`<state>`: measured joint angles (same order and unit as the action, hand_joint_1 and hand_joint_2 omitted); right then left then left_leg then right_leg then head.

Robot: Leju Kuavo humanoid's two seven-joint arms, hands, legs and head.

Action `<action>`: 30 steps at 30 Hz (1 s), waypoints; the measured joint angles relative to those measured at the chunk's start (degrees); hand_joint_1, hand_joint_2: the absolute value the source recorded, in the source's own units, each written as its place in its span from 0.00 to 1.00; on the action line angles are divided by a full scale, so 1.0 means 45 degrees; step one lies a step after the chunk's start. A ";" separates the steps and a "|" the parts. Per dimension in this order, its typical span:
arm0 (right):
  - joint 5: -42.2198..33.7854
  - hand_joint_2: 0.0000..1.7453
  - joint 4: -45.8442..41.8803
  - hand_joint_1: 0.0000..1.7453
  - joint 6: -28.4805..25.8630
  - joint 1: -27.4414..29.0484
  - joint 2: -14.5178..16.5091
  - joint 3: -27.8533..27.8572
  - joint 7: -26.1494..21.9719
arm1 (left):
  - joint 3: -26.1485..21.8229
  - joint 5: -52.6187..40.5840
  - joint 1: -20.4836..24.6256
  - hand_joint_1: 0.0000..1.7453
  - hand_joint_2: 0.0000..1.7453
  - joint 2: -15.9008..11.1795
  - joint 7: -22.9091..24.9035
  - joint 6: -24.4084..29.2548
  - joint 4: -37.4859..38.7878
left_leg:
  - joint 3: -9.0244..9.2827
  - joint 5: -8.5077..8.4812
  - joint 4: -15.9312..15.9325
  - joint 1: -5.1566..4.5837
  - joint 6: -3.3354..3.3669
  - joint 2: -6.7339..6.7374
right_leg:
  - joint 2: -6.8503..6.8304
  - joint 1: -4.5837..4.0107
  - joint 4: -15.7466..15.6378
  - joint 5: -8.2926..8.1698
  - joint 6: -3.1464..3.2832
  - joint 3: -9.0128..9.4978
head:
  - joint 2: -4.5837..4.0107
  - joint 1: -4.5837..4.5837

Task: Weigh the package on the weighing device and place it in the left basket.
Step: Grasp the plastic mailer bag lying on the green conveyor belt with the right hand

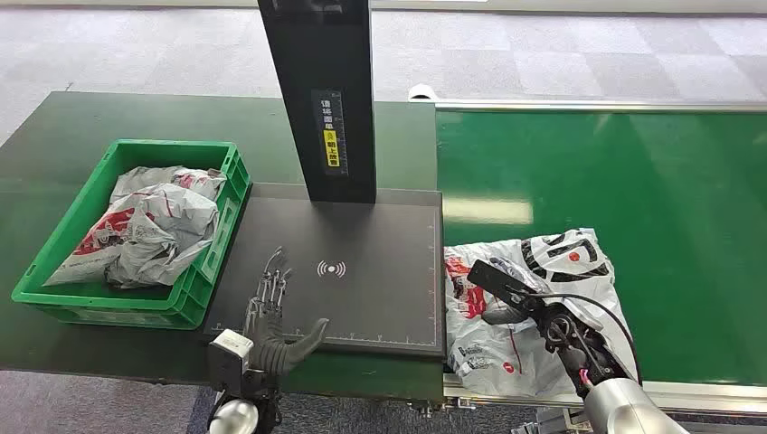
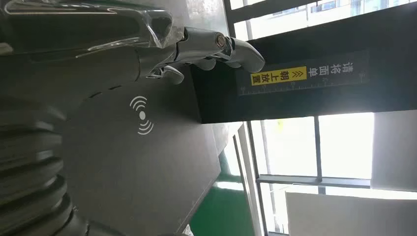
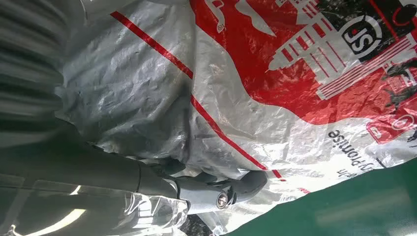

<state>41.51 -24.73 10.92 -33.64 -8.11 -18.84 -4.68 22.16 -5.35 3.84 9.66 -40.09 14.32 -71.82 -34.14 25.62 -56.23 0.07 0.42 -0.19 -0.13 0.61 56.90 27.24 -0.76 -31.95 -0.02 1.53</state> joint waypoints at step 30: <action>-0.1778 1.00 -0.3278 1.00 -0.3388 0.0952 -0.0440 -0.0145 -0.0313 | -0.0159 -0.0283 -0.0877 0.00 1.00 0.0051 0.0044 0.0380 -0.0606 | -0.0006 0.0001 -0.0001 -0.0001 0.0000 -0.0010 | -0.0008 0.0002 0.0000 0.0002 -0.0003 0.0003 | 0.0000 0.0000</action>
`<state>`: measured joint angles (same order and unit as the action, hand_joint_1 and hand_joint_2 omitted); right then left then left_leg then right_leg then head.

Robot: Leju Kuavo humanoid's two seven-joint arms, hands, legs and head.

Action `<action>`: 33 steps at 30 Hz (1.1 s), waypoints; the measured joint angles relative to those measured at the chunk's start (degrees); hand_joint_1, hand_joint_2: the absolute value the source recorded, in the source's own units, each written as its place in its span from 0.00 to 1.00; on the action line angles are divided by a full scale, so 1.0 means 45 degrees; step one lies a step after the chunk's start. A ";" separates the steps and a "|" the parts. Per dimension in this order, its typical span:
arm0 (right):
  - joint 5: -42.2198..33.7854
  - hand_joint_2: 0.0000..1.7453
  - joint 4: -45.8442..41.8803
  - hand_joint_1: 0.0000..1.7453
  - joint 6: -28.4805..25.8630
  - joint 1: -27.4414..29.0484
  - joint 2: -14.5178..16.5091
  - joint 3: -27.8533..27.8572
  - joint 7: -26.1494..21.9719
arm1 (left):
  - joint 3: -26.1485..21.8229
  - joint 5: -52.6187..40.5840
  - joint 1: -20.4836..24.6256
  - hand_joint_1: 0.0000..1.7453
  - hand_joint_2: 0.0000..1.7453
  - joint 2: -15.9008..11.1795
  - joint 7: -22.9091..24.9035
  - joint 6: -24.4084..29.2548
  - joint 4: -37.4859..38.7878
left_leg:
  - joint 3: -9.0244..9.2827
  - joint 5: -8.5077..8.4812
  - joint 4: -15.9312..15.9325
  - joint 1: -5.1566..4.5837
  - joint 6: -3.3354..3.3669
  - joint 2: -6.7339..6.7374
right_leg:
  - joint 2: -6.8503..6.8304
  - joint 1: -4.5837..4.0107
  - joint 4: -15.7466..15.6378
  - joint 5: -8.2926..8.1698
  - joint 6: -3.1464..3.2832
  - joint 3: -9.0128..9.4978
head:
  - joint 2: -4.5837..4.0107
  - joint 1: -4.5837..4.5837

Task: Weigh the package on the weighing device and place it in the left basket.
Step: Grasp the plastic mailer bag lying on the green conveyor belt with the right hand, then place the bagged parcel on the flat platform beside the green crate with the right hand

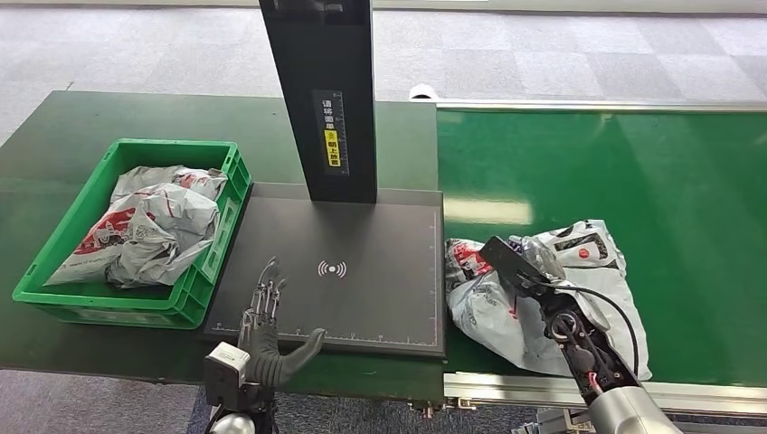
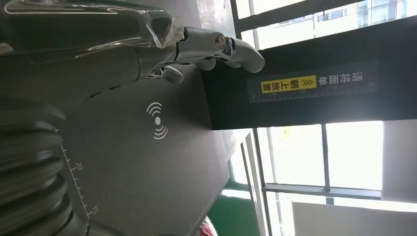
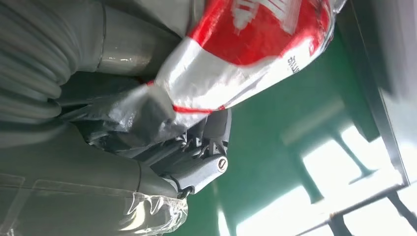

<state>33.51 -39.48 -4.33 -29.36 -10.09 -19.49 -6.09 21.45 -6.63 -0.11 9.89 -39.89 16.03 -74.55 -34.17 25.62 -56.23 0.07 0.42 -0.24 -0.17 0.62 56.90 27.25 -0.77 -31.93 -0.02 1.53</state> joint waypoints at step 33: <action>-0.2108 1.00 -0.7732 1.00 0.1510 0.1229 0.1358 0.1968 -0.2072 | -0.1555 -0.0138 0.0301 0.00 1.00 -0.0796 -0.0044 0.1756 -0.2971 | 0.0010 0.0000 0.0018 0.0020 -0.0018 0.0102 | 0.0065 -0.0028 0.0012 -0.0007 0.0024 -0.0003 | 0.0000 -0.0003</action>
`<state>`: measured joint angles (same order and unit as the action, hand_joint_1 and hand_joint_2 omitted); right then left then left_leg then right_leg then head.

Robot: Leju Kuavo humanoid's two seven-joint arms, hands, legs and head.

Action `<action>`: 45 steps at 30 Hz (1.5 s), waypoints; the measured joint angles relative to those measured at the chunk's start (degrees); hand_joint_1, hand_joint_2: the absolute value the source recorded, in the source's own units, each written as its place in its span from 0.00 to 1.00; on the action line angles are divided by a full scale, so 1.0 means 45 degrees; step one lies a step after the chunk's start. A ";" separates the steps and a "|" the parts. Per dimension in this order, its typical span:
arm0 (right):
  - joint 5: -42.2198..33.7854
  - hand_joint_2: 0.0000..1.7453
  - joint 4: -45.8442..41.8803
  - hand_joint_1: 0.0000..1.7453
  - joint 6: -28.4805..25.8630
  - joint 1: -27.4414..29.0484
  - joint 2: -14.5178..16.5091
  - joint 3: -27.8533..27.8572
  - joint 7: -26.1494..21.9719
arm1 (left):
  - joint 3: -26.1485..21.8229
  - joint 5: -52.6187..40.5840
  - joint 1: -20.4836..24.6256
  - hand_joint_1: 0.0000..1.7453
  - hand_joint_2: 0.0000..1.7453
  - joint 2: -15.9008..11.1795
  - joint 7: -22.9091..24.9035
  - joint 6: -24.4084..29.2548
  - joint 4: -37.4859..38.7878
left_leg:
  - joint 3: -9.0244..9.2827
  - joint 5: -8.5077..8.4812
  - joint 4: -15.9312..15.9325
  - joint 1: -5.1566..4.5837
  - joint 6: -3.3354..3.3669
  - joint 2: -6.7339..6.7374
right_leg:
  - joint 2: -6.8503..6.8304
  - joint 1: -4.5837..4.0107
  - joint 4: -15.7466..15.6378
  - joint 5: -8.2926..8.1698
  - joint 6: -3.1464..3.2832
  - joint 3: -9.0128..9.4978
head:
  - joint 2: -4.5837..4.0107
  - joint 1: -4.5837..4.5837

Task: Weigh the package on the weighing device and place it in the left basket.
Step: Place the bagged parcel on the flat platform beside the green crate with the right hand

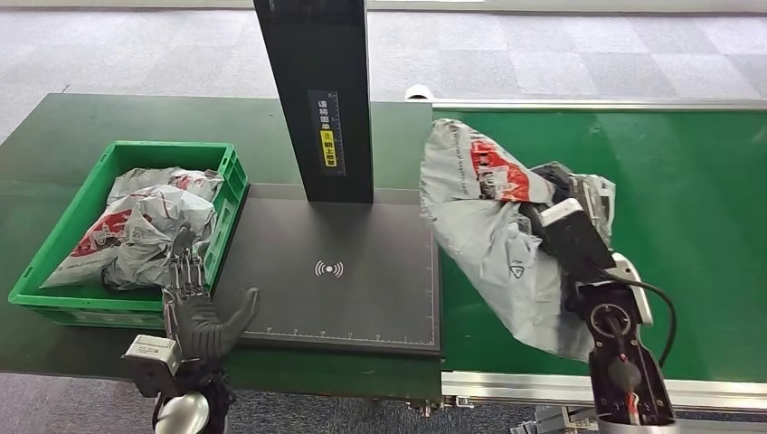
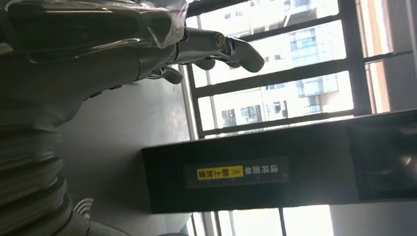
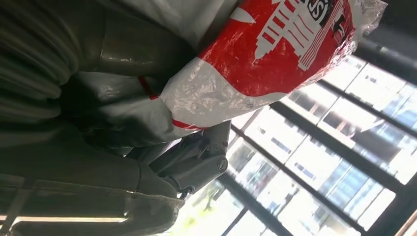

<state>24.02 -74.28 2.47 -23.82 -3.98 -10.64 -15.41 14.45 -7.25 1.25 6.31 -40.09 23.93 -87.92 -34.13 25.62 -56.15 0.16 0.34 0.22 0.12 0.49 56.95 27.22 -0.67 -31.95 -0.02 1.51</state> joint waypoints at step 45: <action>0.1489 0.00 0.6069 0.00 -0.4381 -0.2935 0.4075 -0.3120 0.1434 | -0.3196 -0.2565 0.1150 0.00 1.00 0.0541 0.0708 -0.0911 -0.0875 | 0.0008 -0.0002 -0.0004 0.0060 -0.0067 -0.0031 | -0.0021 -0.0053 0.0007 0.0030 0.0082 -0.0014 | 0.0000 -0.0001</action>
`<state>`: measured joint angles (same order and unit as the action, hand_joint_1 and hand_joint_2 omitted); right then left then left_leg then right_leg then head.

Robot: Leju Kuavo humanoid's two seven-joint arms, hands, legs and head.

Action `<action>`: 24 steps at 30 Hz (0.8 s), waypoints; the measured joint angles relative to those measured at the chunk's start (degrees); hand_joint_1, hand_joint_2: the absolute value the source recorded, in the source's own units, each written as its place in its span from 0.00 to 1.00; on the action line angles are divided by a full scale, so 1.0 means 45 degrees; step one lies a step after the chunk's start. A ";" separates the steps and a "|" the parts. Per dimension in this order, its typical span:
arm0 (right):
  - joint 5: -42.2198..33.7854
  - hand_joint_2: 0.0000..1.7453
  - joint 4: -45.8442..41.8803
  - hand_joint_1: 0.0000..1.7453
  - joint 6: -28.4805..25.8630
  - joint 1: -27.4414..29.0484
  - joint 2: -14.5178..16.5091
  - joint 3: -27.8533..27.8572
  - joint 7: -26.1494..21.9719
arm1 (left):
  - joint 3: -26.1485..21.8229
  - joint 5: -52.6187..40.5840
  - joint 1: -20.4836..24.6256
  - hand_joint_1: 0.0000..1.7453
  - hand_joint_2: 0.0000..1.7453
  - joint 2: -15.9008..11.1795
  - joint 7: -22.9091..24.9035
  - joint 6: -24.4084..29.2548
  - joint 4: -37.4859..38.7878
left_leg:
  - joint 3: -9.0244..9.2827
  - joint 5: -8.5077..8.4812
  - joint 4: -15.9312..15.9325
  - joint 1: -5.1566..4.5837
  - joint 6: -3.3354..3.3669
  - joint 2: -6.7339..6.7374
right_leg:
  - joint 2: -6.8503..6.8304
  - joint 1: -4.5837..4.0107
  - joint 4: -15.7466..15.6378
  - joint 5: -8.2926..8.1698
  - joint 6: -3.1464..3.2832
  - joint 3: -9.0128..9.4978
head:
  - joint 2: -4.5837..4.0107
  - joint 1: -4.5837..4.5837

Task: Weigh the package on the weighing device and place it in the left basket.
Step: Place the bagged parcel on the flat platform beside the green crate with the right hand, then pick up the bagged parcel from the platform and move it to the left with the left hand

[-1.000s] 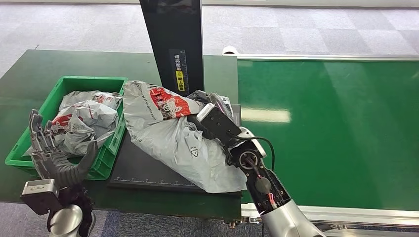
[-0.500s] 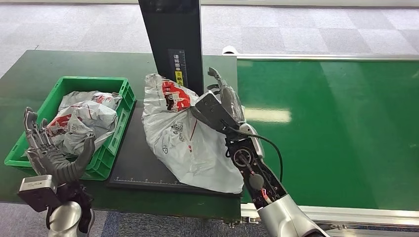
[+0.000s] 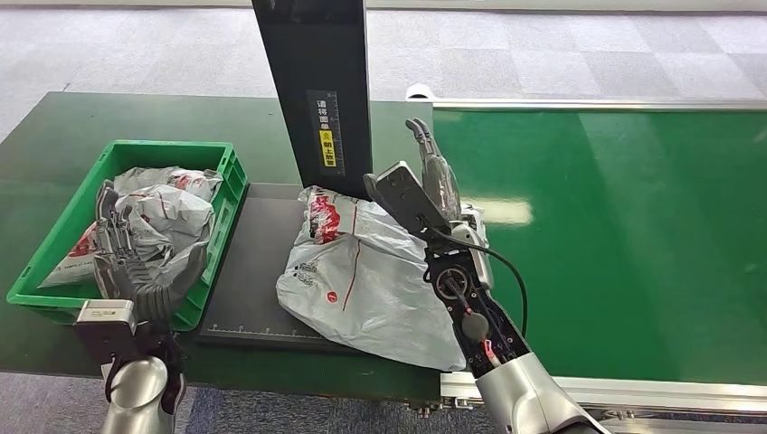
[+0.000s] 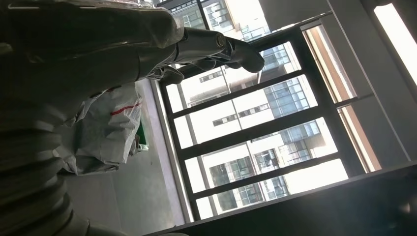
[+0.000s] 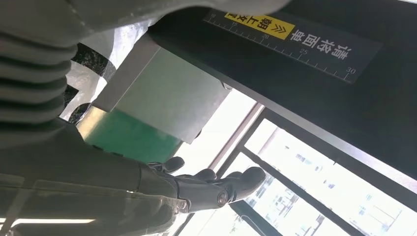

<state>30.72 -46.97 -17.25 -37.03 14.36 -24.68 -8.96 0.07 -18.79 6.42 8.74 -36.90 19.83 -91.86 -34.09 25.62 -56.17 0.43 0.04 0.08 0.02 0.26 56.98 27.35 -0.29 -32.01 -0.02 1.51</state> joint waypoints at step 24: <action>-0.2971 1.00 -0.8555 0.00 -0.0690 0.4892 -0.1010 0.2909 -0.3190 | 0.6369 -0.6679 0.4467 0.00 1.00 0.0682 0.2579 -0.5131 0.9687 | 0.0007 0.0019 -0.0011 -0.0039 0.0027 -0.0006 | -0.0002 0.0037 -0.0011 -0.0009 -0.0016 -0.0001 | 0.0000 0.0005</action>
<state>17.35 -85.47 -20.35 -15.02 9.81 -11.59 -23.32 28.73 -48.85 26.52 11.81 -25.29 -3.26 -48.27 -34.06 25.70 -56.22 0.25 0.15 0.06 0.01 0.42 56.93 27.31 -0.37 -32.01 -0.02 1.53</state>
